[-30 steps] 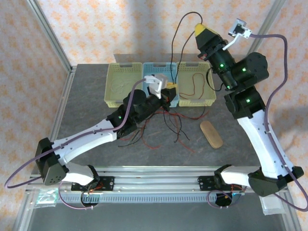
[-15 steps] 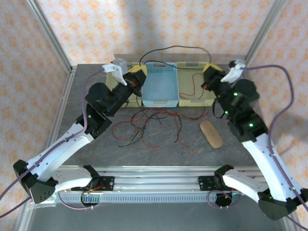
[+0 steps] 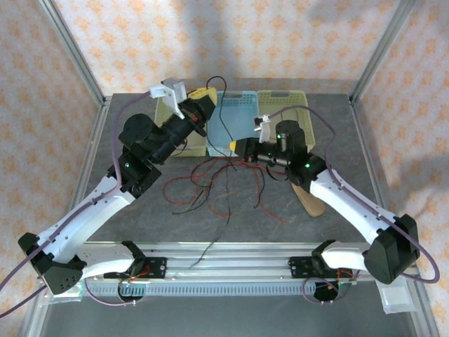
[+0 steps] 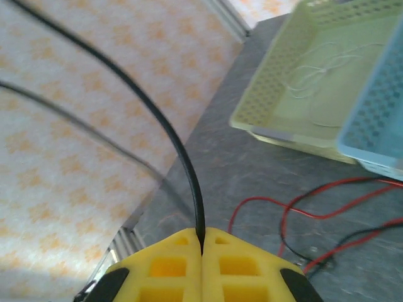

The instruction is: Untangle the cables

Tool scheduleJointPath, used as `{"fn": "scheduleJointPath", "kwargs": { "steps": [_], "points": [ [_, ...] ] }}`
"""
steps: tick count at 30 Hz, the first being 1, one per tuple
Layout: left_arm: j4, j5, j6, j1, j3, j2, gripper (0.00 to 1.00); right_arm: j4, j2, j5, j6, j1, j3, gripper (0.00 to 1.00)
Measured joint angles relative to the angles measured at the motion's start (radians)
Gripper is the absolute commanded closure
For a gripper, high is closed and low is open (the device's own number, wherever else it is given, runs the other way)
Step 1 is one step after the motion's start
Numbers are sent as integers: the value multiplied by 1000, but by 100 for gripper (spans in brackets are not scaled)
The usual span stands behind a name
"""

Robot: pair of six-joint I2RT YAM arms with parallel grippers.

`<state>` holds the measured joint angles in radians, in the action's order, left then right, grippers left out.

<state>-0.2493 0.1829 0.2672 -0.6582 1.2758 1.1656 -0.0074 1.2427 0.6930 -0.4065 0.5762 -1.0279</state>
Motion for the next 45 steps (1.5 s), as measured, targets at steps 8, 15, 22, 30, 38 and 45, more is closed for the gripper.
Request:
{"fn": "scheduleJointPath", "kwargs": {
  "steps": [8,15,22,30,38,45],
  "points": [
    [24,-9,-10,0,-39,-27,100,-62,-146,-286,62,3,-74,100],
    [52,-6,-14,0,-138,-51,100,-105,-161,-437,149,3,-323,100],
    [59,25,-10,0,-285,-51,94,-160,-80,-541,246,3,-588,100],
    [-66,129,76,0,-344,15,50,-183,25,-547,263,3,-782,100],
    [-175,139,100,-5,-269,84,1,-204,62,-552,258,3,-813,100],
    [-228,-78,-31,-145,-173,149,1,-214,75,-566,219,3,-814,100]
  ]
}}
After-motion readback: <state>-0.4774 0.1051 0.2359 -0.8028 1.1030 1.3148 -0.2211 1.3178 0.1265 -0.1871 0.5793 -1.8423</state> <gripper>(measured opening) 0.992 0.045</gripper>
